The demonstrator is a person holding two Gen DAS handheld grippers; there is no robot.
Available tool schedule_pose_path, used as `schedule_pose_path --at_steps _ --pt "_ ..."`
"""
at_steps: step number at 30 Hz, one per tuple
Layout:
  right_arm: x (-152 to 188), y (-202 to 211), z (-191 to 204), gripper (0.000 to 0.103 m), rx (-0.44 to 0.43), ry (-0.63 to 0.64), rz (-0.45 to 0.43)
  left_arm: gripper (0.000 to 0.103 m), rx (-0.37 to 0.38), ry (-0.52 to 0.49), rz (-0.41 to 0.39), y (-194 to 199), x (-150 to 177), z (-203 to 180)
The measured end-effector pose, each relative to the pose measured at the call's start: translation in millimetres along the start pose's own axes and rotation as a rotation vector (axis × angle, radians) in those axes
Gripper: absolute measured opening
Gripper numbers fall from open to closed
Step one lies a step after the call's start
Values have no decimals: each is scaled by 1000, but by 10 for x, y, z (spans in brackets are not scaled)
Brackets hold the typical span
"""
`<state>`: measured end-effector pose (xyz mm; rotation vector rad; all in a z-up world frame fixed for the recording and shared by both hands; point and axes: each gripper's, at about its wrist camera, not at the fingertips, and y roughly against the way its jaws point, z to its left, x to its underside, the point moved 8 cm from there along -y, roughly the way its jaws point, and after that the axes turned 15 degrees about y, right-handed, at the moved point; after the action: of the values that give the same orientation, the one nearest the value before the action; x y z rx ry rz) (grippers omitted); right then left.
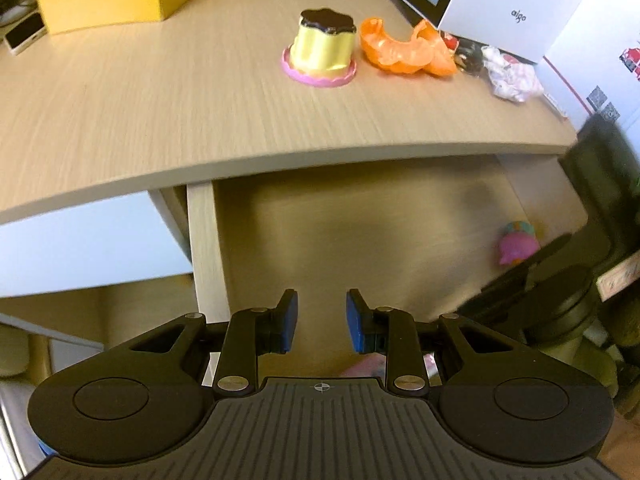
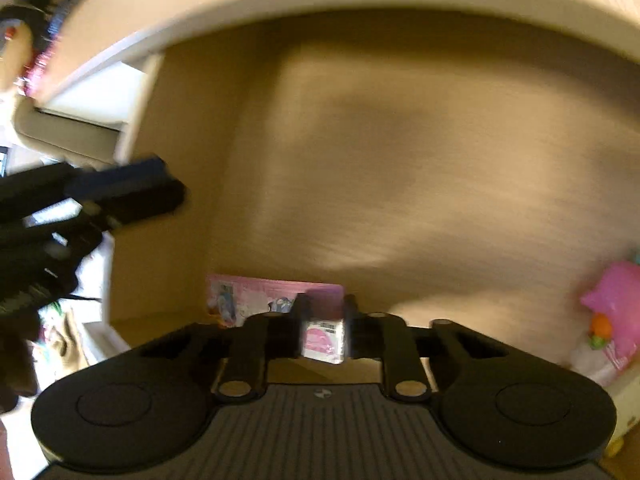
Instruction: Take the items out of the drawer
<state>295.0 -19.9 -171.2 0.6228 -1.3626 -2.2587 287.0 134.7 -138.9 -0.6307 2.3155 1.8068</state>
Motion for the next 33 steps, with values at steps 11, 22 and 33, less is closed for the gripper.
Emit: schedule_pose_path --at_steps 11,22,33 --pt "-397 509 -172 17 209 141 -194 29 13 -112 43 71 53 -55" --pt "270 1029 -469 48 392 20 -378 32 33 -285 -14 -437 -94 -632" --pt "846 1389 -721 65 684 -10 -540 36 -73 -185 23 -818 -97 -655"
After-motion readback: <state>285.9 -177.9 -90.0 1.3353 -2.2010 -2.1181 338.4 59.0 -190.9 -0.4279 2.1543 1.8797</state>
